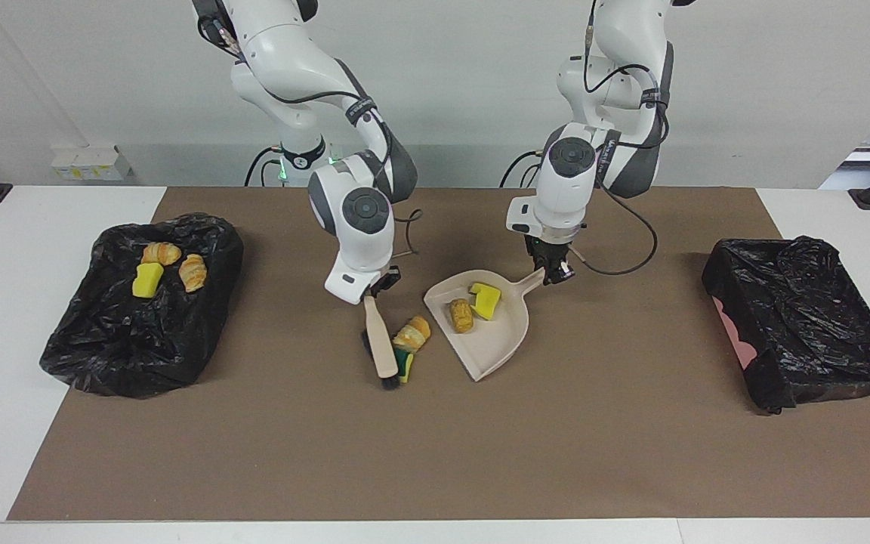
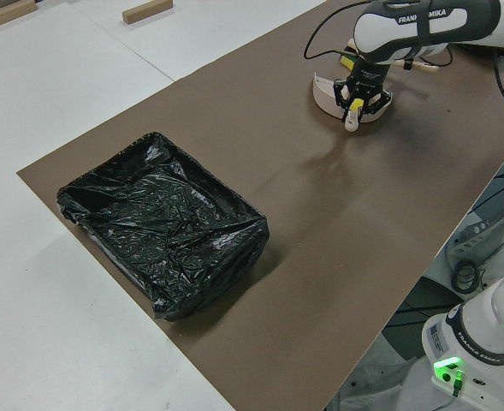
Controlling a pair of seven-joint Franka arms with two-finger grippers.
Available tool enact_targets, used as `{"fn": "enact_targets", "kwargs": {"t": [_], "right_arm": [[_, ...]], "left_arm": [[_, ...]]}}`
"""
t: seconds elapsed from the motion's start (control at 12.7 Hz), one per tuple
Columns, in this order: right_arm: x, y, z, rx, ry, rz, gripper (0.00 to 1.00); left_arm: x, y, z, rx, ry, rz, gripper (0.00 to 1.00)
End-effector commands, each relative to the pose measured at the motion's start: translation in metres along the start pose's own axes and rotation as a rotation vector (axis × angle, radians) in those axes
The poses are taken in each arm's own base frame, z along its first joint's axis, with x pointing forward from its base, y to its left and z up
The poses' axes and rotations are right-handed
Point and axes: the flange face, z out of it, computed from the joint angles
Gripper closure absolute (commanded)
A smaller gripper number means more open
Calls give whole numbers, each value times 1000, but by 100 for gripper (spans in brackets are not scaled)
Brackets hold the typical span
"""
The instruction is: Sweep and dump trash in bin
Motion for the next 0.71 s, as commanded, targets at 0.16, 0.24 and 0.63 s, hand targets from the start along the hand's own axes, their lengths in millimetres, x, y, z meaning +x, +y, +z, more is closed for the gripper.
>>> {"fn": "enact_targets", "kwargs": {"t": [0.16,0.24,0.63], "right_arm": [[-10,-73,-5,221,9,-56,100],[-12,-83,-8,287,0,-67,100],[-11,-66,-14,296,-21,-53,100]], "left_arm": [[-10,4,-1,16,7,-19,100],[-11,4,-1,17,7,-18,100],[-18,-8,-2,17,7,38,100]]}}
